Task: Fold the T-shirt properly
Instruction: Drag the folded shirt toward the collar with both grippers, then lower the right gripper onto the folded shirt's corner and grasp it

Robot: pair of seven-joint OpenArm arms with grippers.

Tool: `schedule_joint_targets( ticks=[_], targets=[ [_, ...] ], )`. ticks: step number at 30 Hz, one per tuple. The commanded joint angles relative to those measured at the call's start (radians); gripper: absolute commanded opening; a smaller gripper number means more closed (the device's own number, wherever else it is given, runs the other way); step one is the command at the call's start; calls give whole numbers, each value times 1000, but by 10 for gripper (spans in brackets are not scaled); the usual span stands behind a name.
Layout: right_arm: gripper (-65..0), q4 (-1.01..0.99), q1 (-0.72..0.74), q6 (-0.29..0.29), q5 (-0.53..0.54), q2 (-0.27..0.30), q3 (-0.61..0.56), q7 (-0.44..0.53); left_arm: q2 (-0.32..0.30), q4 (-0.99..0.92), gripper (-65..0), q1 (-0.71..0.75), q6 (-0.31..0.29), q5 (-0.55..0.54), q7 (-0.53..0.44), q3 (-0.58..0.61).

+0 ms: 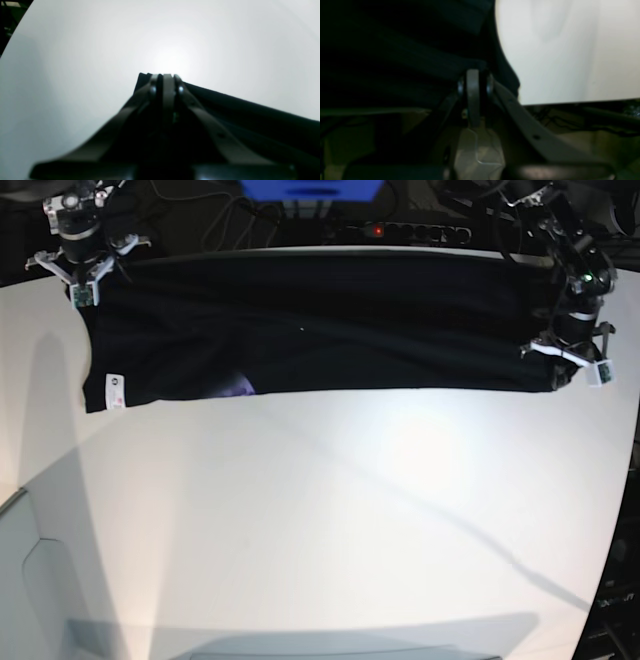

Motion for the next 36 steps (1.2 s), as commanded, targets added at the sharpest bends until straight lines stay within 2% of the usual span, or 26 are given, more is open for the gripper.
schedule_joint_targets(
  ticks=[1,4,12,18,31,36],
  targets=[
    [-650,22,-21,-1,16,9,8,11,-16,21,-650,-5,4,-9,-28,-7],
    [-650,22,-43,-1,54,9,13,16,-19,21,-650,-10,4,-9,-28,-7],
    [-650,19,-152,-1,237,9,41,197,-19,16,-650,-13,4,-9,-31,-7],
    [-650,20,-247,-1,350,9,11,275,-17,9,-650,-15,4,-9,-31,-5],
    [-650,19,-388,-1,369,9,-107,496,-19,7,-650,-28,4,-6,-31,-5],
    [-650,19,-388,-1,496,9,-38,523,-20,7,-650,-24,4,-8,-31,-5]
  ],
)
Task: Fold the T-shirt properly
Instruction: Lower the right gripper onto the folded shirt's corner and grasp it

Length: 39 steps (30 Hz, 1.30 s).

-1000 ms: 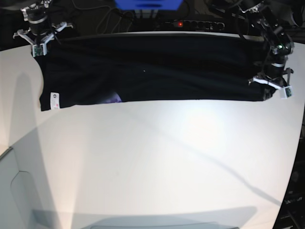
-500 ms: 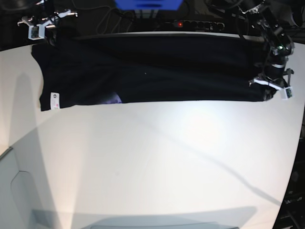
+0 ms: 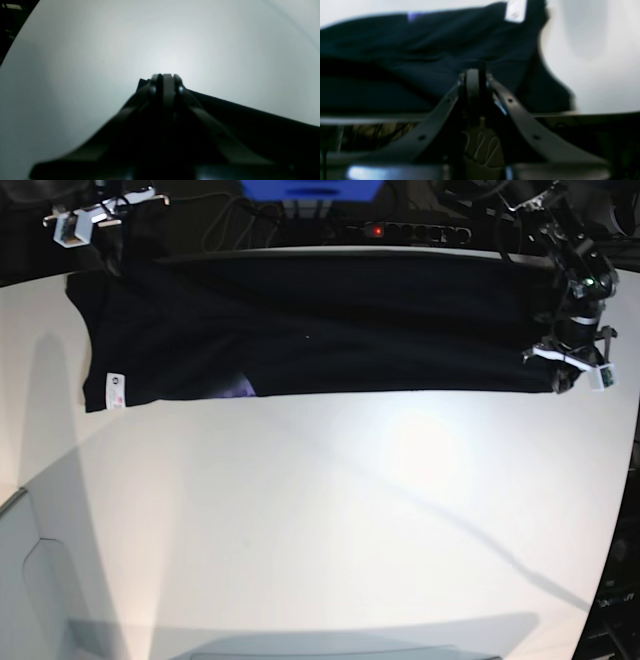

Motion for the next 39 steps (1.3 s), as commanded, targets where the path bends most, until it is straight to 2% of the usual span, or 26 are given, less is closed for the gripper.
schedule_joint_targets(
  ticks=[1,4,30,35,39],
  targets=[
    [-650,17,-16,-1,35,4,28,32,-17,16,-650,-1,3,-8,-28,-5],
    [-650,19,-13,-1,60,4,62,34,-17,16,-650,2,3,-8,-28,-5],
    [-650,13,-42,-1,54,4,64,28,-15,15,-650,19,2,-8,-29,-5],
    [-650,11,85,-1,37,4,65,11,-12,13,-650,38,2,-8,-29,-5],
    [-650,11,223,-1,-100,4,64,-101,-12,13,-650,41,2,-5,-29,-5]
  ],
)
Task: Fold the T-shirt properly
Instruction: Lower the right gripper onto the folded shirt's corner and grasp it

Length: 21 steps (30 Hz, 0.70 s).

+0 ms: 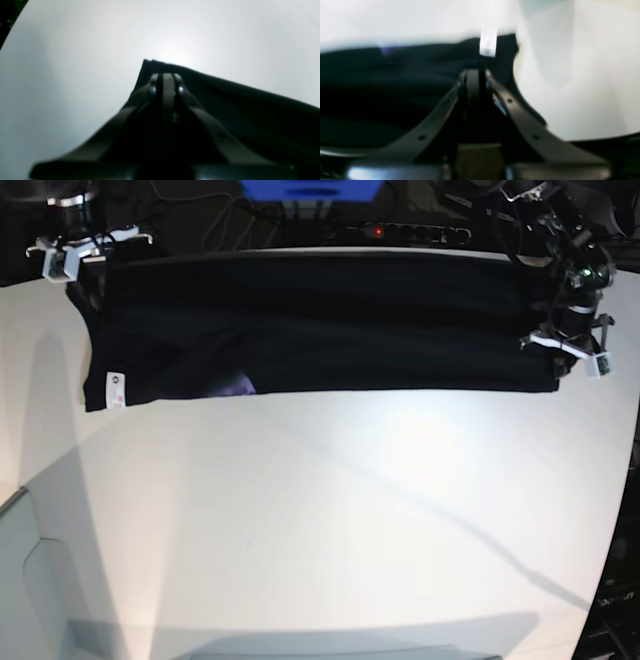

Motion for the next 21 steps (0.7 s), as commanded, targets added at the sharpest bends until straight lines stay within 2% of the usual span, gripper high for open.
schedule_joint_targets(
  ticks=[1,7,17,21],
  targets=[
    [-650,16,30,-2,1,6,6,14,-15,16,-650,0,2,-8,-26,-5],
    [-650,16,211,-2,-111,6,6,-129,-15,16,-650,27,2,-8,-26,-5],
    [-650,-57,430,-2,-279,6,0,-247,-13,16,-650,43,2,-11,-28,-5],
    [-650,-139,458,-2,-372,6,-2,-250,-13,16,-650,43,2,-11,-28,-5]
  ],
)
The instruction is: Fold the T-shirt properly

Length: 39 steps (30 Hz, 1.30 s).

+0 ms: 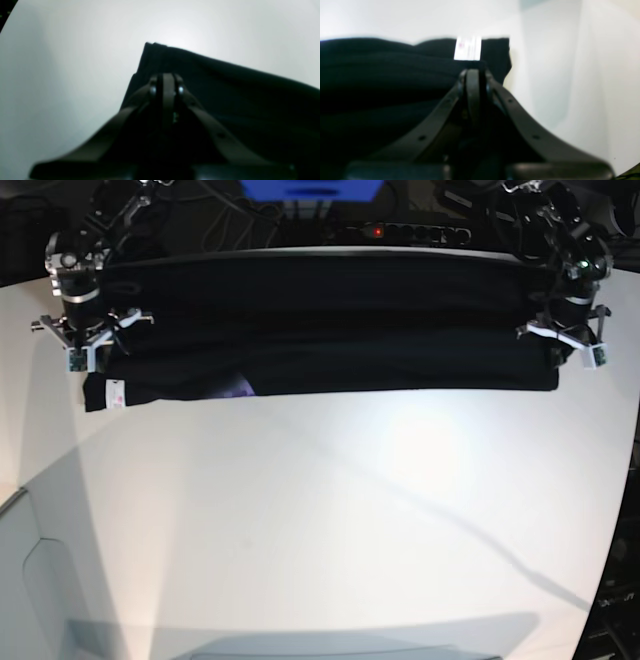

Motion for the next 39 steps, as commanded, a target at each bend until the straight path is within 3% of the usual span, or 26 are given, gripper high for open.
schedule_joint_targets(
  ticks=[1,8,11,20,27,39],
  targets=[
    [-632,-1,12,-1,-17,6,2,15,-16,16,-650,0,2,-9,-27,-6],
    [-371,-8,15,-1,-35,6,-3,12,-16,16,-650,0,2,-9,-27,-6],
    [-314,42,4,-1,-6,6,5,12,-15,16,-650,-1,2,-9,-27,-4],
    [-310,92,-123,-1,46,6,31,11,10,16,-650,-3,2,-9,-27,-4],
    [-308,81,-218,-1,46,6,-41,11,17,18,-650,-6,2,-9,-27,-1],
    [-311,-14,-216,-1,46,6,-44,11,17,19,-650,-5,2,-9,-27,-6]
  ],
)
